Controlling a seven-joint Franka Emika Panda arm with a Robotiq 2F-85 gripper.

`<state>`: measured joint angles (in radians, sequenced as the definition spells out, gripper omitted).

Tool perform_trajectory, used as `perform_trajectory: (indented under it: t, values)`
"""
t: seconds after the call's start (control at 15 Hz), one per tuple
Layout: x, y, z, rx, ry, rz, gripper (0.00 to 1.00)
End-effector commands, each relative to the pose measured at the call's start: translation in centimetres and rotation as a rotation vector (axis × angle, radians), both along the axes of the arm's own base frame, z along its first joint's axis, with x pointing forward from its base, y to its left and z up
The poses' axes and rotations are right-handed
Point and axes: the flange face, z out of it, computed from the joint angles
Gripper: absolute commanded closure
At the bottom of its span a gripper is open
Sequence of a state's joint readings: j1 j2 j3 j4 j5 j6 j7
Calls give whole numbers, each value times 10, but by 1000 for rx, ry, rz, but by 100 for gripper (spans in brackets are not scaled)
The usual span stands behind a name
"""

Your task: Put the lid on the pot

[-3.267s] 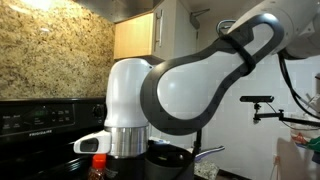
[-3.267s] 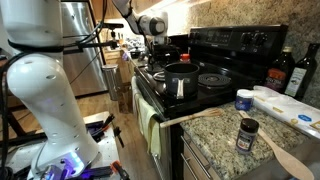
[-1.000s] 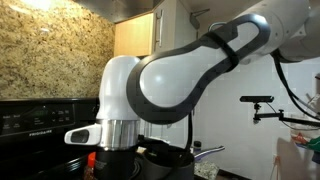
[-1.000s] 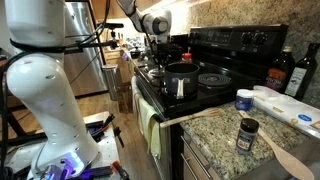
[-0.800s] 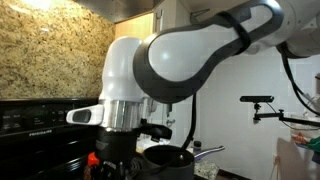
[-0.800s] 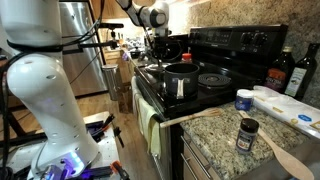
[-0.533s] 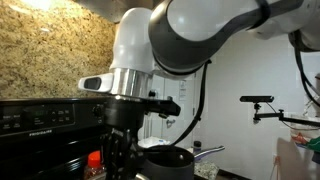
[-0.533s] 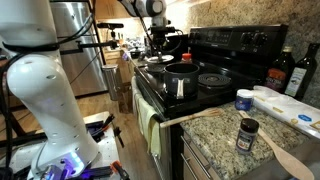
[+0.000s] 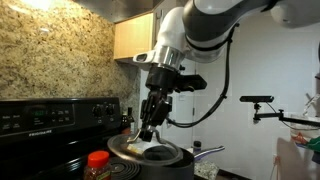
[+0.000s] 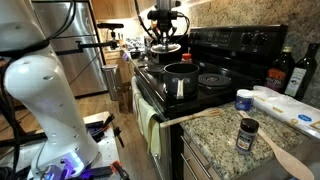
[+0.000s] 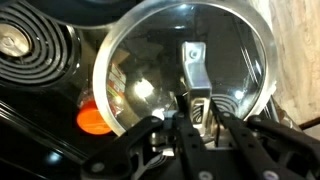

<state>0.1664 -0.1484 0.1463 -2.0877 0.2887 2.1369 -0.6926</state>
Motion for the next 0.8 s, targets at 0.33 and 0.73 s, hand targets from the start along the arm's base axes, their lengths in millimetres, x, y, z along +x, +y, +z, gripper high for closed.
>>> perform_trajectory:
  t: [0.33, 0.73]
  values:
    - [-39, -107, 7, 65, -1, -361, 87]
    - [-29, -117, -34, -68, 33, -287, 88]
